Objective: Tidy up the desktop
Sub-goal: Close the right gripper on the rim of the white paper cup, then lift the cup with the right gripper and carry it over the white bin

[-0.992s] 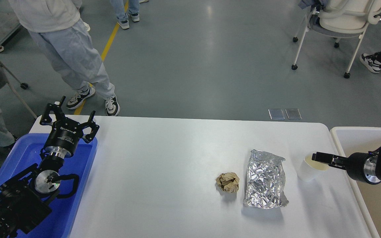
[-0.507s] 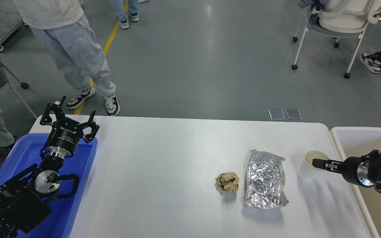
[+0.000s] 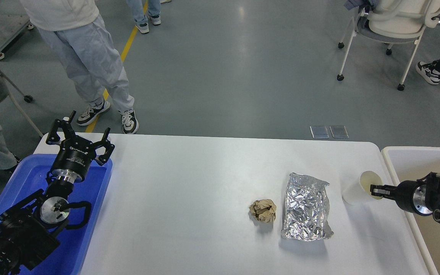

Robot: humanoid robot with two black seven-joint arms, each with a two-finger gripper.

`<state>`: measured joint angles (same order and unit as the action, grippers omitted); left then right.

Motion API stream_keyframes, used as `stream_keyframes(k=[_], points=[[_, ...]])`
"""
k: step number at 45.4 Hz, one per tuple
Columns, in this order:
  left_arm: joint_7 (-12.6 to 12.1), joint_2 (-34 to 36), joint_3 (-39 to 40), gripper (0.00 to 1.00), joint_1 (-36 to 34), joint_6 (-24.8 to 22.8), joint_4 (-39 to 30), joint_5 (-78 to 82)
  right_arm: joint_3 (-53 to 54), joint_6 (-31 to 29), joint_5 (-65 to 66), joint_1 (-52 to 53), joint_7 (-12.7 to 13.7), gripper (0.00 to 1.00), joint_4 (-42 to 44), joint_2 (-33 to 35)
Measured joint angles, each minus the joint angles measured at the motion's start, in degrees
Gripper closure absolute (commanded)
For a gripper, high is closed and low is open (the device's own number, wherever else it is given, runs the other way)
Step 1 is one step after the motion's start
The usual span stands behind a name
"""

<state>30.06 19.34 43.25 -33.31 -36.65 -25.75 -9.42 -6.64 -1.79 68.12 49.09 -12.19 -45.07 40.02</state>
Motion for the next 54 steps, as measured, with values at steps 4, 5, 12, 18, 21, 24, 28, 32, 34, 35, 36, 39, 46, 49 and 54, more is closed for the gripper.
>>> stream_keyframes(k=[4,5,12,18,21,24,28,32,34,35,36,39,46,49,54], points=[[0.00,0.00,0.00,0.00,0.00,0.00,0.00,0.00,-0.20,0.01,-0.06,0.45,-0.39,1.00,0.10,0.11],[0.00,0.00,0.00,0.00,0.00,0.00,0.00,0.00,-0.24,0.01,-0.07,0.53,-0.49,1.00,0.11,0.16],[0.00,0.00,0.00,0.00,0.00,0.00,0.00,-0.02,-0.46,-0.26,-0.17,1.13,-1.24,1.00,0.07,0.81],[0.00,0.00,0.00,0.00,0.00,0.00,0.00,-0.02,-0.95,-0.68,-0.15,2.27,-2.15,1.00,-0.56,2.19],[0.00,0.00,0.00,0.00,0.00,0.00,0.00,-0.02,-2.45,-1.06,-0.01,3.75,-2.71,1.00,-1.55,3.41],[0.00,0.00,0.00,0.00,0.00,0.00,0.00,-0.02,-3.55,-1.26,0.00,5.00,-2.99,1.00,-2.52,4.29],[0.00,0.00,0.00,0.00,-0.01,0.00,0.00,-0.02,-5.74,-1.94,0.02,8.16,-3.40,1.00,-5.31,6.79],[0.00,0.00,0.00,0.00,-0.02,0.00,0.00,-0.03,-7.03,-3.06,0.04,11.13,-3.68,1.00,-8.36,9.41],[0.01,0.00,0.00,0.00,-0.02,0.00,0.00,-0.03,-7.50,-3.73,0.07,12.64,-3.77,1.00,-9.88,10.80],[0.00,0.00,0.00,0.00,-0.02,0.00,0.00,-0.03,-7.83,-4.23,0.11,13.67,-3.81,1.00,-11.01,11.78],[0.00,0.00,0.00,0.00,-0.02,0.00,0.00,-0.02,-8.00,-4.51,0.14,14.35,-3.84,1.00,-11.70,12.44],[0.00,0.00,0.00,0.00,-0.02,0.00,0.00,-0.03,-8.49,-5.52,0.47,16.61,-3.92,1.00,-13.83,14.62],[0.00,0.00,0.00,0.00,-0.02,0.00,0.00,0.00,-9.22,-8.29,2.55,21.44,-4.04,1.00,-18.08,19.42],[0.00,0.00,0.00,0.00,-0.01,0.00,0.00,0.00,-9.39,-9.44,3.49,23.21,-4.08,1.00,-19.86,21.42],[0.00,0.00,0.00,0.00,-0.01,0.00,0.00,0.00,-9.54,-11.21,5.13,26.07,-4.12,1.00,-22.48,24.35]])
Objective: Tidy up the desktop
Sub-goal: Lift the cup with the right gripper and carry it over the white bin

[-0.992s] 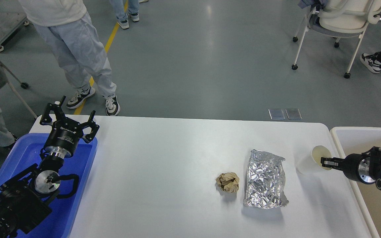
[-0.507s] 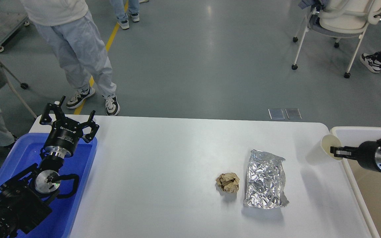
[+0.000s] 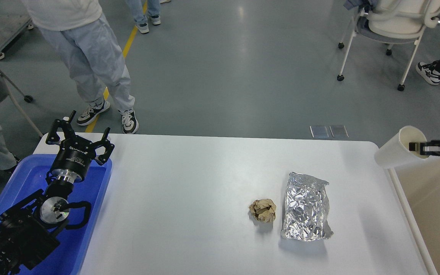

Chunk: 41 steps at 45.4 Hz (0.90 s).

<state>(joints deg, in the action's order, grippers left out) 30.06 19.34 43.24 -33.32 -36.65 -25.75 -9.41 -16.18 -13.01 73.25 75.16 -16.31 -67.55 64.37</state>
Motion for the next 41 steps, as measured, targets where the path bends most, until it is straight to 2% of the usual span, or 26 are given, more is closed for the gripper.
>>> stream_keyframes(k=[6,22,33,41], points=[[0.00,0.00,0.00,0.00,0.01,0.00,0.00,0.00,-0.09,-2.45,1.73,3.94,-0.02,1.00,-2.93,3.66],[0.00,0.00,0.00,0.00,0.01,0.00,0.00,-0.03,0.21,-4.52,3.08,7.63,0.13,1.00,-5.00,7.43],[0.00,0.00,0.00,0.00,0.03,0.00,0.00,-0.04,0.44,-1.76,0.85,5.66,0.20,1.00,-2.96,10.02],[0.00,0.00,0.01,0.00,0.07,0.00,0.00,-0.07,0.58,2.65,-8.01,0.07,-0.01,1.00,0.59,10.79]])
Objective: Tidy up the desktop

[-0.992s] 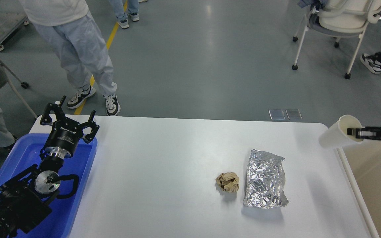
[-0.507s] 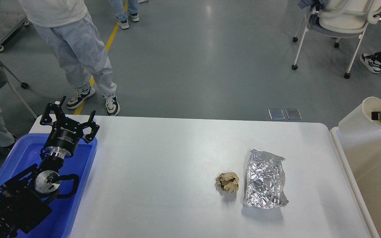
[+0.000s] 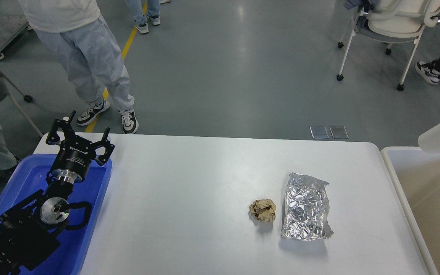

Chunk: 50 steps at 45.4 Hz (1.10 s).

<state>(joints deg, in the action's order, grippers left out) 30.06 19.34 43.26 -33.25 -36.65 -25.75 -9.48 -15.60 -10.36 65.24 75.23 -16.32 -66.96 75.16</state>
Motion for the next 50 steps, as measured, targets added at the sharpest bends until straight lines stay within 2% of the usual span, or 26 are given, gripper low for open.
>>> stream_keyframes(k=[12,24,36,50], points=[[0.00,0.00,0.01,0.00,0.01,0.00,0.00,0.00,0.48,8.14,-18.48,-11.21,-0.50,1.00,5.08,-1.65],[0.00,0.00,-0.01,0.00,0.01,0.00,0.00,-0.01,1.26,13.09,-38.06,-20.37,-0.99,1.00,12.44,-6.38],[0.00,0.00,-0.02,0.00,0.02,0.00,0.00,-0.01,7.11,14.61,-50.67,-31.00,-1.37,1.00,23.33,-13.92],[0.00,0.00,-0.02,0.00,0.01,0.00,0.00,-0.01,16.24,13.81,-55.59,-40.92,-1.28,1.00,40.75,-26.29]])
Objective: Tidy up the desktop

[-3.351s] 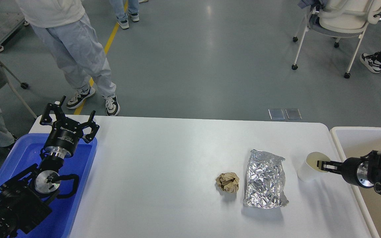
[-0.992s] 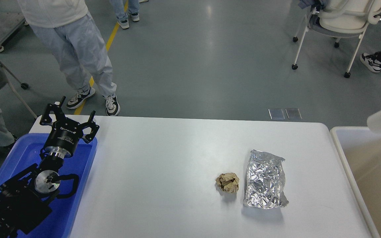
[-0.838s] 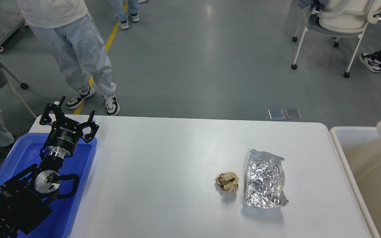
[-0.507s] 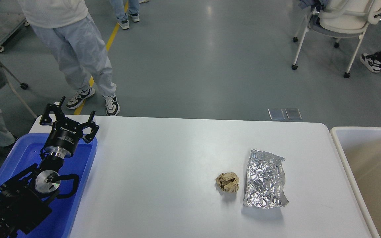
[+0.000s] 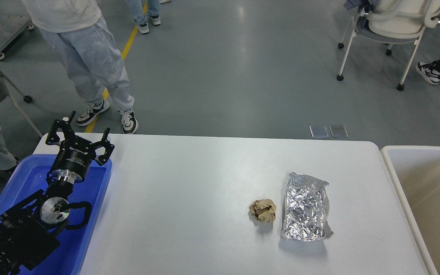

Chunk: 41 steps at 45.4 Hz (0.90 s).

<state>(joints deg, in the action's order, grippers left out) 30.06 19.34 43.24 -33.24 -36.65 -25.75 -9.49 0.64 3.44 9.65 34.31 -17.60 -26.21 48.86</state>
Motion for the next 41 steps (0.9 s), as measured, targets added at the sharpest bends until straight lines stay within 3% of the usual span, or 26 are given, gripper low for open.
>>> stream_keyframes(k=[11,26,29,36,39,41], points=[[0.00,0.00,0.00,0.00,-0.01,0.00,0.00,0.00,2.91,-1.67,-2.33,-3.54,0.35,1.00,12.89,-9.62],[0.00,0.00,0.00,0.00,-0.02,0.00,0.00,0.00,3.91,-2.02,-3.21,-5.06,0.58,1.00,19.52,-15.32],[0.00,0.00,0.00,0.00,-0.02,0.00,0.00,0.00,3.97,-1.95,-3.25,-5.21,0.74,0.86,20.03,-15.95],[0.00,0.00,0.00,0.00,-0.02,0.00,0.00,0.00,4.09,-1.82,-3.34,-5.39,1.65,0.78,21.54,-17.05],[0.00,0.00,0.00,0.00,-0.02,0.00,0.00,0.00,4.10,-1.80,-3.35,-5.44,2.02,0.67,21.99,-17.43],[0.00,0.00,0.00,0.00,-0.02,0.00,0.00,0.00,4.13,-1.77,-3.37,-5.46,2.24,0.53,22.25,-17.66]])
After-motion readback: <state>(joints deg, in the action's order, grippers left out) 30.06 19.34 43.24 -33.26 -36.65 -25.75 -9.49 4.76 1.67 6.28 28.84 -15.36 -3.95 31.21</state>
